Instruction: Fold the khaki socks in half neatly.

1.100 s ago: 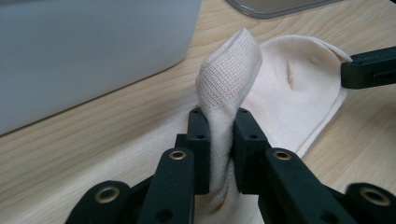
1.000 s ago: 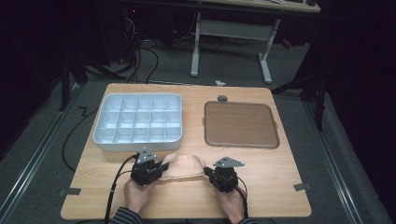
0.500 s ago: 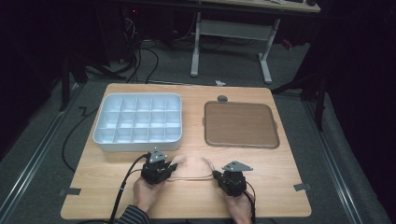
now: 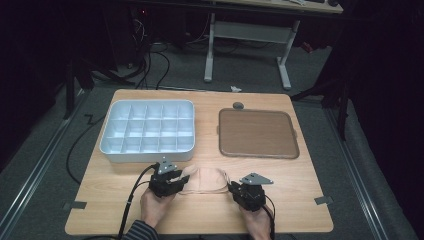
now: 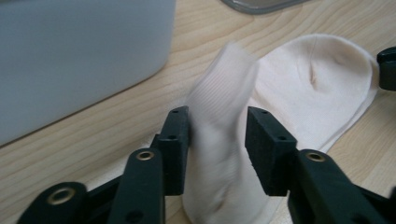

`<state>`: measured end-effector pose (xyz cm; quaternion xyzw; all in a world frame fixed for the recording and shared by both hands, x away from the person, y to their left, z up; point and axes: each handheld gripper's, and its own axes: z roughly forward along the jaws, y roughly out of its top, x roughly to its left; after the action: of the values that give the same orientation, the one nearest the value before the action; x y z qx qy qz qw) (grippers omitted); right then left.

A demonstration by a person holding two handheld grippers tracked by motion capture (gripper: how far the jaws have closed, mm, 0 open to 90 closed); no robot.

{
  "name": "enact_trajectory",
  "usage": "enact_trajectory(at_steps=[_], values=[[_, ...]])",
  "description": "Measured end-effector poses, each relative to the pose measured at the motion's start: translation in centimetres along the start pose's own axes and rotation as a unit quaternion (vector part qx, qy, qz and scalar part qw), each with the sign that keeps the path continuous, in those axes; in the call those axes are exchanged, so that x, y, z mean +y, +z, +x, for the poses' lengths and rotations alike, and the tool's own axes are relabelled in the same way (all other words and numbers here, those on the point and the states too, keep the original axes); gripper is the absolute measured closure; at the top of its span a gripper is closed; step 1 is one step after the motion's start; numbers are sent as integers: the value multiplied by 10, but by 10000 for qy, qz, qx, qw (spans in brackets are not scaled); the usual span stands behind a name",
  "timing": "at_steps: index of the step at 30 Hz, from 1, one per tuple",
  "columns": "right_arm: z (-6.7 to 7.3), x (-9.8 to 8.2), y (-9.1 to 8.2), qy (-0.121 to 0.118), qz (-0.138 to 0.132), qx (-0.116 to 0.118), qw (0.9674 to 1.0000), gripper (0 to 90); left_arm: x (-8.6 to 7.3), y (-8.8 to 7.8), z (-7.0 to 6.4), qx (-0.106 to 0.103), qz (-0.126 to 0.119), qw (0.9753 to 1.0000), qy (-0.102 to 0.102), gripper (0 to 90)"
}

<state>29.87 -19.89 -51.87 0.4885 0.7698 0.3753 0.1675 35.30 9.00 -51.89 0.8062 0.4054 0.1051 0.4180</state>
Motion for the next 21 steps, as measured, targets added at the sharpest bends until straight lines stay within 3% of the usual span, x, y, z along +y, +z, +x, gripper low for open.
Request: enact_trajectory(at_steps=[5,10,21], values=[[4,8,-10,-190,-208,-9,9996,769,3,-10,4,7,-208,9997,-109,551],[15,22,-7,-479,-256,132,9984,845,6,-10,14,137,-306,9991,-249,549],[14,28,25,-452,90,132,9988,887,9,8,20,243,19,9995,-195,534]])
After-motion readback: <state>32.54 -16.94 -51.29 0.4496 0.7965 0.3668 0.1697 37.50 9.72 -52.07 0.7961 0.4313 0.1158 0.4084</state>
